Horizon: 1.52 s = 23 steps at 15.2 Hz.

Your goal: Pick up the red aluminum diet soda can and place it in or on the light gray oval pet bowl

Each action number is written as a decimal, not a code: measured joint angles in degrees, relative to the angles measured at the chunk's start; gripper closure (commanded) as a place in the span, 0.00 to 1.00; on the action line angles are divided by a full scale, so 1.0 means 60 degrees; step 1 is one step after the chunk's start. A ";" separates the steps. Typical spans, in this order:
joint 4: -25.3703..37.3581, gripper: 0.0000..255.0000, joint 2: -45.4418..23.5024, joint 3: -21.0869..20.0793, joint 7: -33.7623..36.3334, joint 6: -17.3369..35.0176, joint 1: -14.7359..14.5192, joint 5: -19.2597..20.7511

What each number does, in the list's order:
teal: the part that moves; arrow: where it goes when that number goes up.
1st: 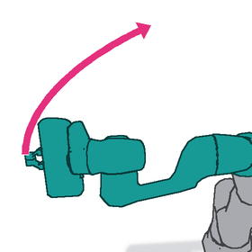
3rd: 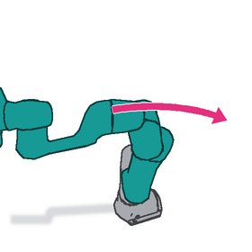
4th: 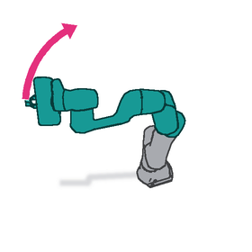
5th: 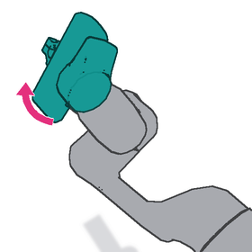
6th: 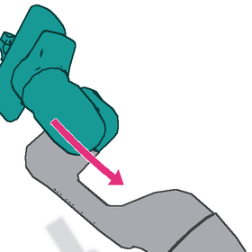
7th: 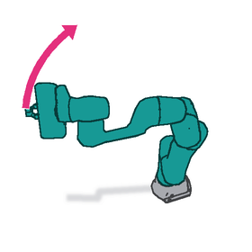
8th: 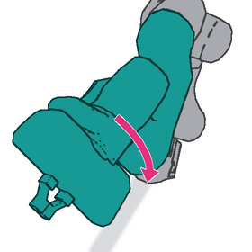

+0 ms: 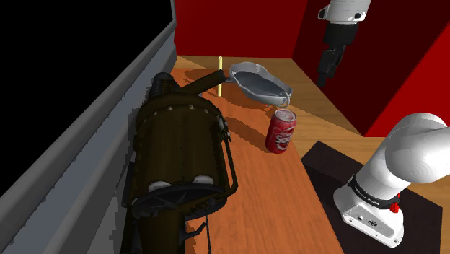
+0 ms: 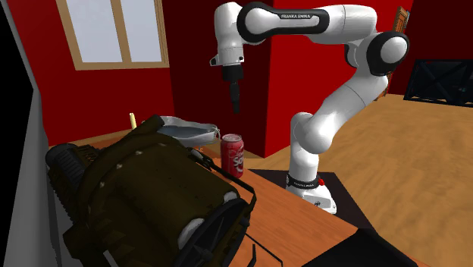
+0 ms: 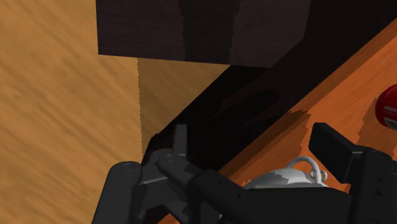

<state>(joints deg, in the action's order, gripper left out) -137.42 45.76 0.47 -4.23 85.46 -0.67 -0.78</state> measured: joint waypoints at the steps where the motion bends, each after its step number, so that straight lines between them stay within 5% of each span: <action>1: 0.0000 0.00 0.0000 0.0000 0.0000 0.0000 0.0000 0.0000; 19: 0.0669 0.00 -0.0878 -0.3805 0.3582 0.1567 -0.1299 -0.2391; 23: 0.0400 0.00 -0.0954 -0.4098 0.3767 0.2008 -0.1368 -0.2537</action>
<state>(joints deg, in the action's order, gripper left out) -135.02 40.03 -24.12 18.38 97.50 -8.88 -16.01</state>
